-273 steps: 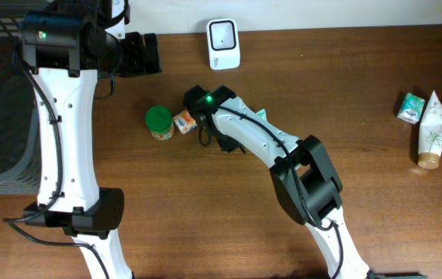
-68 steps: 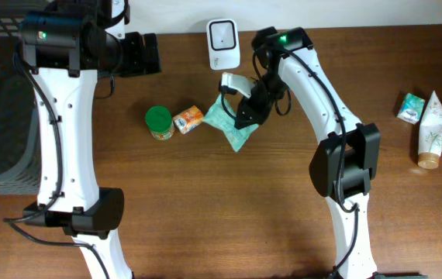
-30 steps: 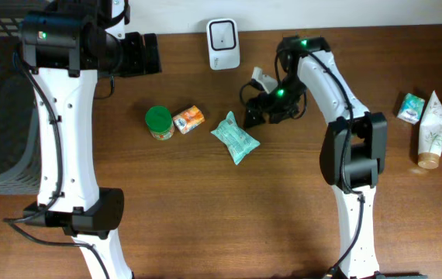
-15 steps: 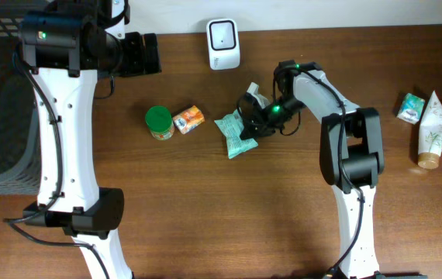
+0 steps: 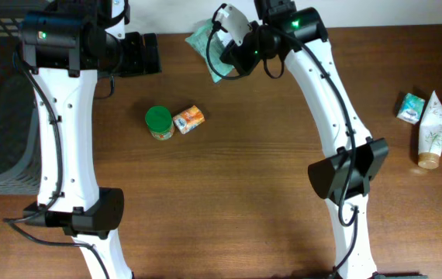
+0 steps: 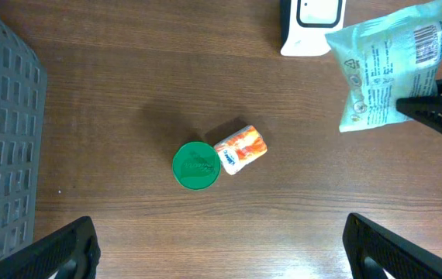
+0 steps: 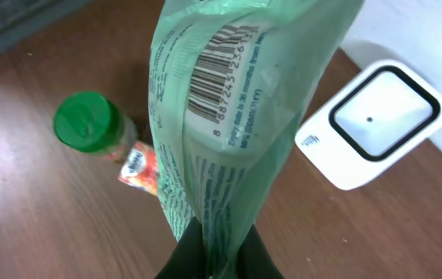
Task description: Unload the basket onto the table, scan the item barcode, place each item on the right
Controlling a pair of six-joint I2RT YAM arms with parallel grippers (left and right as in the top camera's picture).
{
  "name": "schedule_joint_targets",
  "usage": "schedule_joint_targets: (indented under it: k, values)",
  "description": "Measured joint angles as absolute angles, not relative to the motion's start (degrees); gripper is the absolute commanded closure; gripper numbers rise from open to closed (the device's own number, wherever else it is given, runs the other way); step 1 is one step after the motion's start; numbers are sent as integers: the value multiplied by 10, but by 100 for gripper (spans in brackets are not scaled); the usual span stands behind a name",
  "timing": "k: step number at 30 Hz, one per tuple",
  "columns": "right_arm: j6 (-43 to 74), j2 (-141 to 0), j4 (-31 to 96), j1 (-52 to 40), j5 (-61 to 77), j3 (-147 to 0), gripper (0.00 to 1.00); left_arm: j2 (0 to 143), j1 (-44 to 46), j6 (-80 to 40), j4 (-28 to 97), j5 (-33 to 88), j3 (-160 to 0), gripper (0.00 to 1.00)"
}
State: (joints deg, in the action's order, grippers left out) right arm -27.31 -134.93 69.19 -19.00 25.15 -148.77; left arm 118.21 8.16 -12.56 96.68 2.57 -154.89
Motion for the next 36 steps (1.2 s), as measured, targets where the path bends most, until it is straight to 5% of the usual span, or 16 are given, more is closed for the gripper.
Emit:
schedule_joint_targets:
  k: [8,15,20,22,24,29,32,36]
  values:
    - [-285,-1349,736,-184,225,-1488,96,1182,82,-126,967,26,-1549,1]
    - [-49,-1350,846,-183,-152,-1451,96,1182,82,-126,967,26,-1549,1]
    - [105,-1357,766,-192,-327,-1215,95,1182,82,-126,966,26,-1549,1]
    - [139,-1362,718,-200,-370,-1134,82,1182,82,-126,967,26,-1549,1]
    - [152,-1361,700,-217,-376,-1114,55,1182,82,-126,967,26,-1549,1]
    - [164,-1365,726,-300,-294,-1164,22,1182,82,-126,967,26,-1549,1]
    - [156,-1365,795,-298,-247,-1315,20,1182,82,-126,967,26,-1549,1]
    - [11,-1359,832,-149,-25,-1366,15,1182,82,-126,967,26,-1549,1]
